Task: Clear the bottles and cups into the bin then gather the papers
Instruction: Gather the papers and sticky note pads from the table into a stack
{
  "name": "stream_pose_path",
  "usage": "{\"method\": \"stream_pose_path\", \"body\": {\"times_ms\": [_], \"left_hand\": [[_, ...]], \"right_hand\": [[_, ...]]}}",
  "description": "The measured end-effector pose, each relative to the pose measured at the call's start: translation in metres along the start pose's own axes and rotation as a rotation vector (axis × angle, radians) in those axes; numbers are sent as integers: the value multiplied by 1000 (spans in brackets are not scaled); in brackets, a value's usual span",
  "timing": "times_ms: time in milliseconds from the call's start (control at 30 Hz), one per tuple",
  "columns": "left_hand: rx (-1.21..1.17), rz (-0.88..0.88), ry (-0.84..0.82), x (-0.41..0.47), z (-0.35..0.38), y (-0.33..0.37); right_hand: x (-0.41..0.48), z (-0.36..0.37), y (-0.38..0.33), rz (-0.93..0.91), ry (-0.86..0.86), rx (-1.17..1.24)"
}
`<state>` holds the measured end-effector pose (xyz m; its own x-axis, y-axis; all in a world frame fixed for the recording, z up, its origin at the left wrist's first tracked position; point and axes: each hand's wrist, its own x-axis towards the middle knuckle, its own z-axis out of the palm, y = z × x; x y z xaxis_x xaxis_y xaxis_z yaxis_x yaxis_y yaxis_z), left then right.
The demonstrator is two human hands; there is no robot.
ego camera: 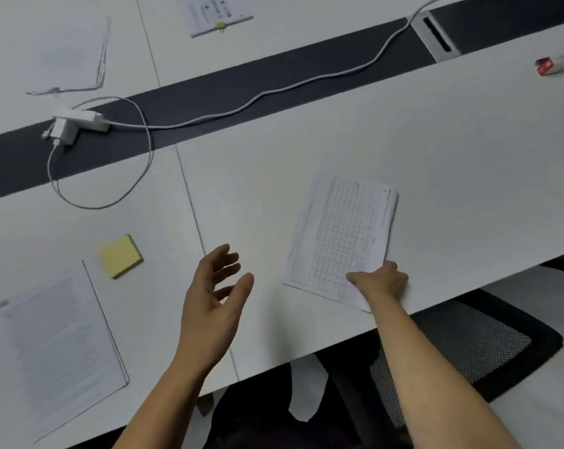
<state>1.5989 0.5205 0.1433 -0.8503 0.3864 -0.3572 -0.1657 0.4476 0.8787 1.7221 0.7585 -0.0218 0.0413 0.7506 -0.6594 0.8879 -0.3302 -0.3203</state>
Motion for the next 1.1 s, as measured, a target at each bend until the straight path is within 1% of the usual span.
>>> {"method": "stream_pose_path", "body": {"times_ms": [100,200,300,400,467,600,767,833,900,1000,1100], "left_hand": [[4,21,56,7,-39,-2],[-20,28,138,9,-71,-5],[-28,9,223,16,-100,-20],[15,-36,256,37,-128,-48],[139,-75,216,64,-146,-78],[543,-97,75,133,-171,-137],[863,-160,-120,198,-184,-183],[905,-157,-158,210,-189,-192],[906,-135,-153,215,-194,-195],[917,-78,-101,208,-197,-196],[887,-101,-38,196,-191,-198]], "right_hand": [[-44,34,-4,-120,-63,-50],[-77,70,-18,-261,-138,-39],[-98,101,-37,-316,-219,-5],[-110,126,-49,-340,-280,-51],[-114,139,-53,-335,-309,-58],[-117,155,-53,-290,-299,-1],[-118,162,-52,-257,-265,29],[-119,165,-52,-259,-251,30],[-120,167,-54,-260,-244,25],[-122,169,-57,-277,-245,12],[-124,167,-60,-289,-257,7]]}}
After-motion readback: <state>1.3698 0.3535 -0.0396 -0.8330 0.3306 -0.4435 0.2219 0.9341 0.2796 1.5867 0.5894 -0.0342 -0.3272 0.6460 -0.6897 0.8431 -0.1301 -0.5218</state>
